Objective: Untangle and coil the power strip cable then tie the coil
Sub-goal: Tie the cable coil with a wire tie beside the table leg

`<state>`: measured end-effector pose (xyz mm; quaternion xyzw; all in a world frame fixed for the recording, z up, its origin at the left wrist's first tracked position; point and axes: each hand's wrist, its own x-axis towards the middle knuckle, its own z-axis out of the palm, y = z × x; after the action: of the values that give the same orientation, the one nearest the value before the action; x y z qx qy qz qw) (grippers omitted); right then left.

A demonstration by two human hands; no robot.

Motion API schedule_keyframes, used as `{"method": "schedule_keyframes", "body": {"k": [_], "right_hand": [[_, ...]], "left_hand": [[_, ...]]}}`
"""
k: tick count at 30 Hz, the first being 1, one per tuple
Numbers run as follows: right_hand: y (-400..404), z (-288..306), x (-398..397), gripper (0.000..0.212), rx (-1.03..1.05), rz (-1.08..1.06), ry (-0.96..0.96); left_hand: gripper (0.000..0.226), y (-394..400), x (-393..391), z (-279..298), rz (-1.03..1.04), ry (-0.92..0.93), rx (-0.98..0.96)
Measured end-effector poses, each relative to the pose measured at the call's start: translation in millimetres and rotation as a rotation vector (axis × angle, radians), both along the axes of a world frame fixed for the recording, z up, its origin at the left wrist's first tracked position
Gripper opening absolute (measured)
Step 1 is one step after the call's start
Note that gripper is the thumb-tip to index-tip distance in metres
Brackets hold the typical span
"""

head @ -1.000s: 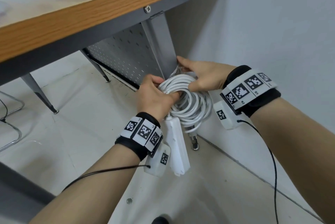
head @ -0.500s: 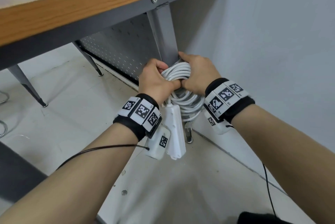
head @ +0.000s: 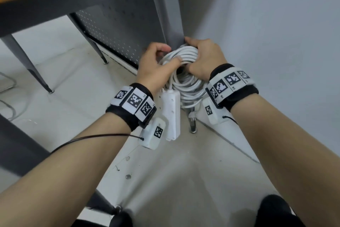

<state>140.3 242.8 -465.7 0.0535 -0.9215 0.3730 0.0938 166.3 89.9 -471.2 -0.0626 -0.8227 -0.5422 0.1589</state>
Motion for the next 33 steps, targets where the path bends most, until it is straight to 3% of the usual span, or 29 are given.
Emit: {"method": "schedule_keyframes", "body": {"k": [2, 7, 11, 25, 29, 33], "right_hand": [[0, -1, 2, 0.075, -0.030, 0.006, -0.006], [2, -2, 1, 0.077, -0.051, 0.017, -0.016], [1, 0, 2, 0.076, -0.039, 0.016, -0.003], [2, 7, 2, 0.072, -0.032, 0.033, -0.014], [0, 10, 1, 0.072, -0.037, 0.028, -0.026], [0, 11, 1, 0.072, -0.055, 0.017, -0.025]], "left_hand": [[0.011, 3, 4, -2, 0.156, 0.081, 0.104], [0.046, 12, 9, -16, 0.145, 0.072, 0.248], [0.035, 12, 8, -16, 0.198, 0.083, 0.257], [0.012, -7, -1, -8, 0.023, -0.040, 0.098], [0.010, -12, 5, -9, -0.012, -0.029, 0.053], [0.024, -14, 5, -3, -0.047, -0.026, 0.014]]}}
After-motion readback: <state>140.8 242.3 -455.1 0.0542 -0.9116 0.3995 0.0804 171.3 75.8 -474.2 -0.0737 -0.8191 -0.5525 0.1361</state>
